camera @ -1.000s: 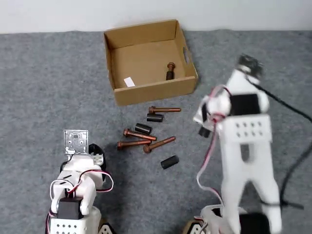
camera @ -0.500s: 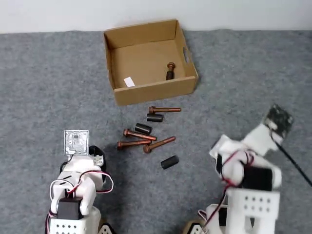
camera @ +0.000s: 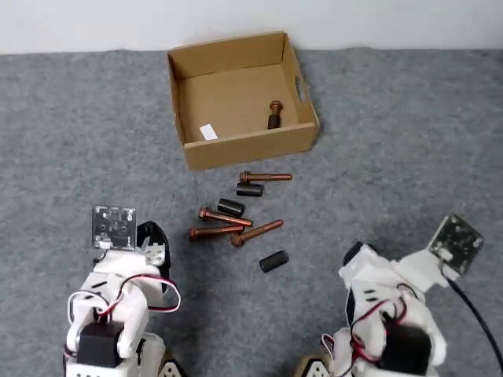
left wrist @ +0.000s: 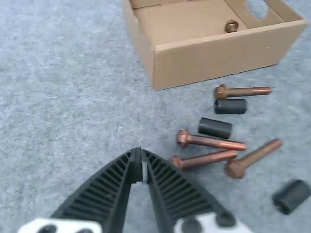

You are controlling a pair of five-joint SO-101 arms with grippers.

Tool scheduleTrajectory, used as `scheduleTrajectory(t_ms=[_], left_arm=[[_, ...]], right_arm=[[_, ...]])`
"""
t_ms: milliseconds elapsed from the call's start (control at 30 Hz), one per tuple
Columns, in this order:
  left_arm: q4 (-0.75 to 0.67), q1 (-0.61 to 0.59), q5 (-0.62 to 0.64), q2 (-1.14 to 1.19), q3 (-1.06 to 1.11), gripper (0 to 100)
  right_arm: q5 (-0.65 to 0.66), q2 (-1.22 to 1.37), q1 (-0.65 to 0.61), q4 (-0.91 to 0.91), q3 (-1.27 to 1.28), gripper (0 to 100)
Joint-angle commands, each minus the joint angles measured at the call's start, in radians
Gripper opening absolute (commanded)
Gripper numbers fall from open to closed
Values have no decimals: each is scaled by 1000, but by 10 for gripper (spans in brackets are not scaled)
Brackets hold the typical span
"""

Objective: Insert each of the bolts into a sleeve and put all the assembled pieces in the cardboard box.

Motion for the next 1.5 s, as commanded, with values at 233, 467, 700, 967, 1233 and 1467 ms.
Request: scheduleTrajectory(t_ms=[233,467,700,967,1233,1467], left_arm=[[77,170,356,836,-549,4],[84,189,632,1293,-842,5],[94,196,690,1565,-1006,6],[190,275,750,1725,-1125,171],[190,264,750,1820,-1164,154],[183,189,746,1896,-1214,154]], right_arm=[[14,-85,10,1,15,8],[14,-91,10,2,15,8],[14,-91,21,2,15,8],[14,-91,70,2,15,8],[14,-91,70,2,15,8],[14,-91,68,2,15,8]])
